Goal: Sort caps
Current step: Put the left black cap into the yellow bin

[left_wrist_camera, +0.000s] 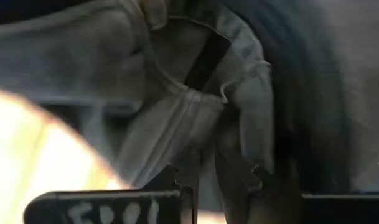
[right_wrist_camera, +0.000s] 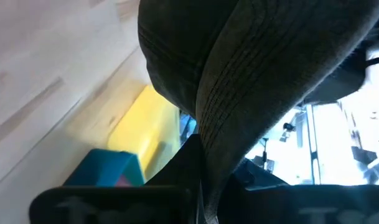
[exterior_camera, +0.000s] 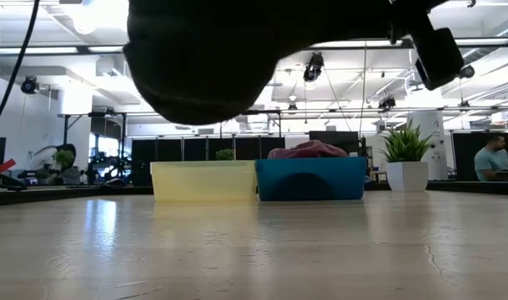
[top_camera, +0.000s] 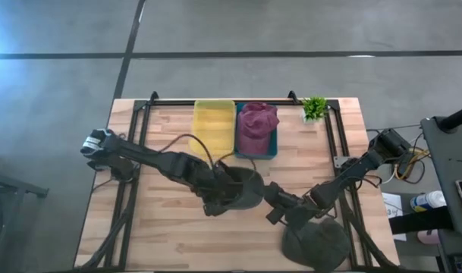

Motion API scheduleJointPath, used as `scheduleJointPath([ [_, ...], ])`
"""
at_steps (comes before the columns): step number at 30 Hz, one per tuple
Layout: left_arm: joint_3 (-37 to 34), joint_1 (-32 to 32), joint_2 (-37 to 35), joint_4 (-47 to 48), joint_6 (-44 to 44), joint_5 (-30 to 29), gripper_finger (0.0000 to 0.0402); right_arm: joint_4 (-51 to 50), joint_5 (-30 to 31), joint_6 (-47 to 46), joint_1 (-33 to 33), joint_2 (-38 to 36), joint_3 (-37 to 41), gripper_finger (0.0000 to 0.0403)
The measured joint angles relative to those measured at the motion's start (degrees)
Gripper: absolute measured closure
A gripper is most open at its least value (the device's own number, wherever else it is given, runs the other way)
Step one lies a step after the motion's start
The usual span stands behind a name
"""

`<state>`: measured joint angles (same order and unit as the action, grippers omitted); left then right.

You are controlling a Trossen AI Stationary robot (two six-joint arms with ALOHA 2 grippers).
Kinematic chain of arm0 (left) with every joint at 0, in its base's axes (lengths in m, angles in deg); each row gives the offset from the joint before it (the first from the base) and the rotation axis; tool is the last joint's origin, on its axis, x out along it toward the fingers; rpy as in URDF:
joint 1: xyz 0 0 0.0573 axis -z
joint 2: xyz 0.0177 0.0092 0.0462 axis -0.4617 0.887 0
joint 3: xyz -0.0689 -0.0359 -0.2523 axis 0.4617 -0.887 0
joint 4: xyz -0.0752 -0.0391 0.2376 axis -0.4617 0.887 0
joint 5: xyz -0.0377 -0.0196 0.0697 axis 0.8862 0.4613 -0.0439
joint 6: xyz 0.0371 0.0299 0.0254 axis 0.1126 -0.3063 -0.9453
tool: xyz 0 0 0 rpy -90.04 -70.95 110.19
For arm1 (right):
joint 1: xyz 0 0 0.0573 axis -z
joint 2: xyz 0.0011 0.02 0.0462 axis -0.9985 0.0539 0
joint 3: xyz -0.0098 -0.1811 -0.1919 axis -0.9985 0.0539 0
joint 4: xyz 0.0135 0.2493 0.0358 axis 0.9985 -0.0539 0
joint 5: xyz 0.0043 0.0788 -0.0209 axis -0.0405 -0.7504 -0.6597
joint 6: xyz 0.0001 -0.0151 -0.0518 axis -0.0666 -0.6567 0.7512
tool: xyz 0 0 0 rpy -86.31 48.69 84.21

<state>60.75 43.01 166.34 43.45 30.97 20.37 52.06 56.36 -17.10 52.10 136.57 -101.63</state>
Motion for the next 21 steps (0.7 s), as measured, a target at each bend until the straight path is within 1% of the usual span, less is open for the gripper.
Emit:
scheduleJointPath([
  [2,-2.4,0.0,0.4,-4.9,0.7,1.9,0.0358,2.2,-1.1,2.4,0.3,0.0,0.0,0.0385],
  [5,-5.7,0.1,0.8,-14.8,1.8,5.2,0.0358,6.1,-4.2,5.4,0.7,0.0,0.0,0.0385],
  [7,-7.6,0.1,0.9,-21.7,2.5,4.9,0.0358,8.2,-6.3,6.6,1.2,0.0,0.0,0.0385],
  [9,-8.4,0.0,0.7,-25.6,2.8,2.1,0.0358,9.5,-7.2,7.6,1.7,0.0,0.0,0.0385],
  [11,-8.4,0.0,0.2,-25.2,2.2,-2.2,0.0358,10.3,-7.3,9.4,2.0,0.0,-0.4,0.0385],
  [15,-7.4,0.0,-1.5,-19.2,-0.5,-9.8,0.0358,10.3,-8.8,9.7,2.0,0.0,-1.4,0.0385],
  [21,-5.4,0.5,-6.5,-14.0,-4.5,-16.1,0.0358,11.2,-9.9,10.0,2.7,-0.4,-1.9,0.0385],
])
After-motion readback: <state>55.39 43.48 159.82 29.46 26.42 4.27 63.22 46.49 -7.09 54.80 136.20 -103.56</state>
